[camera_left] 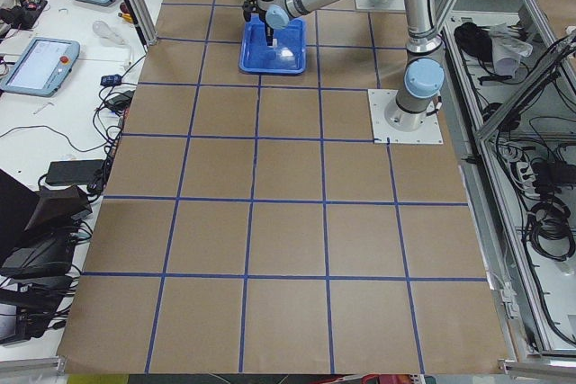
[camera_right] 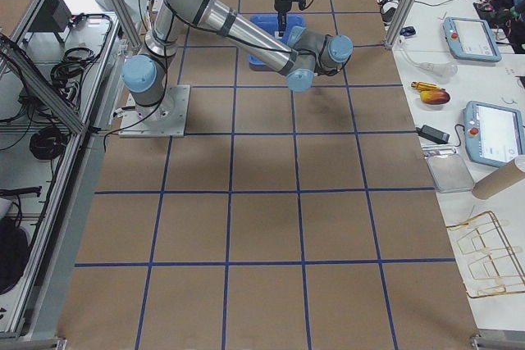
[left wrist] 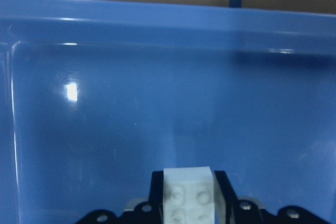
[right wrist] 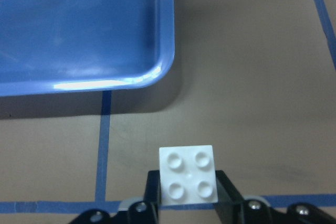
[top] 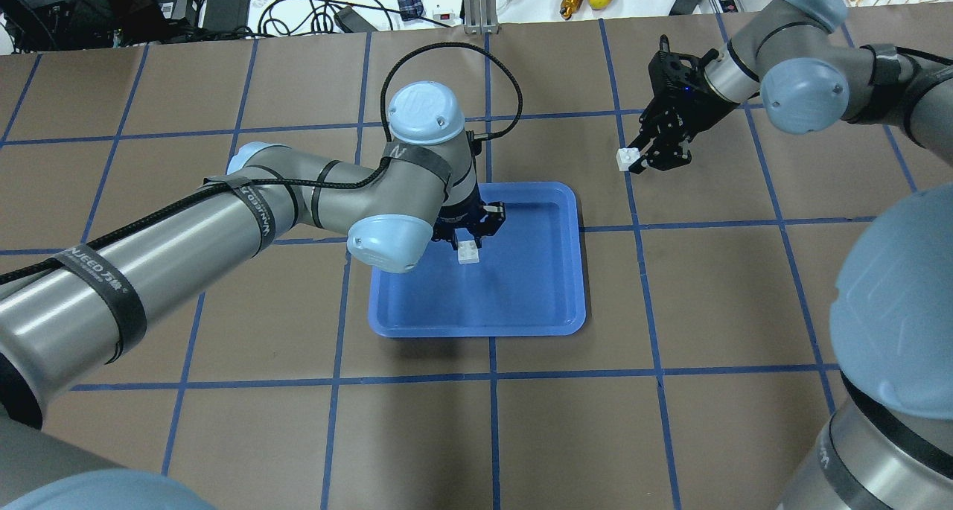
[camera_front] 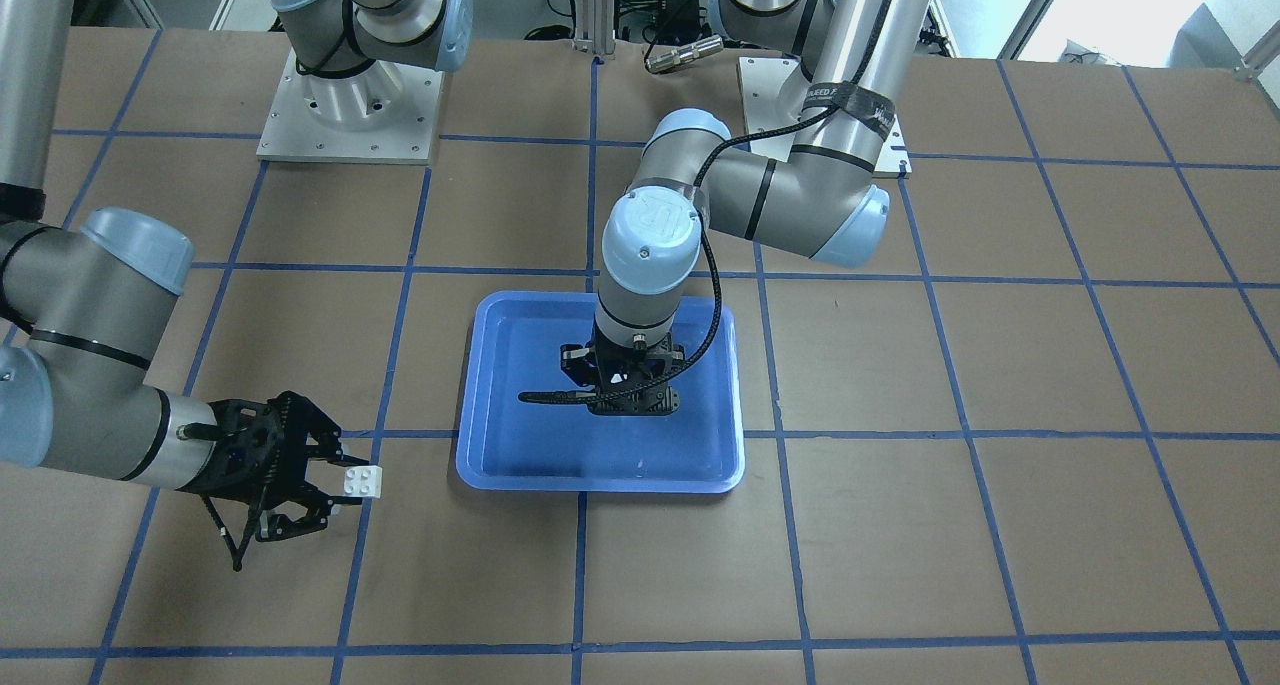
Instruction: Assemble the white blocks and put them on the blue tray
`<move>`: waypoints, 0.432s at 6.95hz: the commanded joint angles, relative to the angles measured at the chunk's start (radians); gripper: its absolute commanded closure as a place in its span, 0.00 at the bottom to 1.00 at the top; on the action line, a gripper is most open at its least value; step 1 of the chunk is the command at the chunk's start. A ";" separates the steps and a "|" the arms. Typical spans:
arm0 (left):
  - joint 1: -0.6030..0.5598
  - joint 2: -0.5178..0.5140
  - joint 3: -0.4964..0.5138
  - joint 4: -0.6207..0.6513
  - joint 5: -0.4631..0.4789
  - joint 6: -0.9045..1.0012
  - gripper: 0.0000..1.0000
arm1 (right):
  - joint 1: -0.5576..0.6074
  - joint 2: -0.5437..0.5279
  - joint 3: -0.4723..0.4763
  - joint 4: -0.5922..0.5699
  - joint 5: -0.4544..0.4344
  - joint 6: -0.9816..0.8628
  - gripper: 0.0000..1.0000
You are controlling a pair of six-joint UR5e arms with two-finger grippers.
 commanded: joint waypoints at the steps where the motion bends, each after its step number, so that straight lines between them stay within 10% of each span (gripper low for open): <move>1: -0.003 -0.006 -0.002 0.001 0.000 -0.002 0.23 | 0.046 -0.036 0.023 0.016 0.010 0.013 1.00; 3: 0.011 0.023 0.004 0.005 0.002 0.016 0.15 | 0.057 -0.085 0.080 0.008 0.016 0.070 1.00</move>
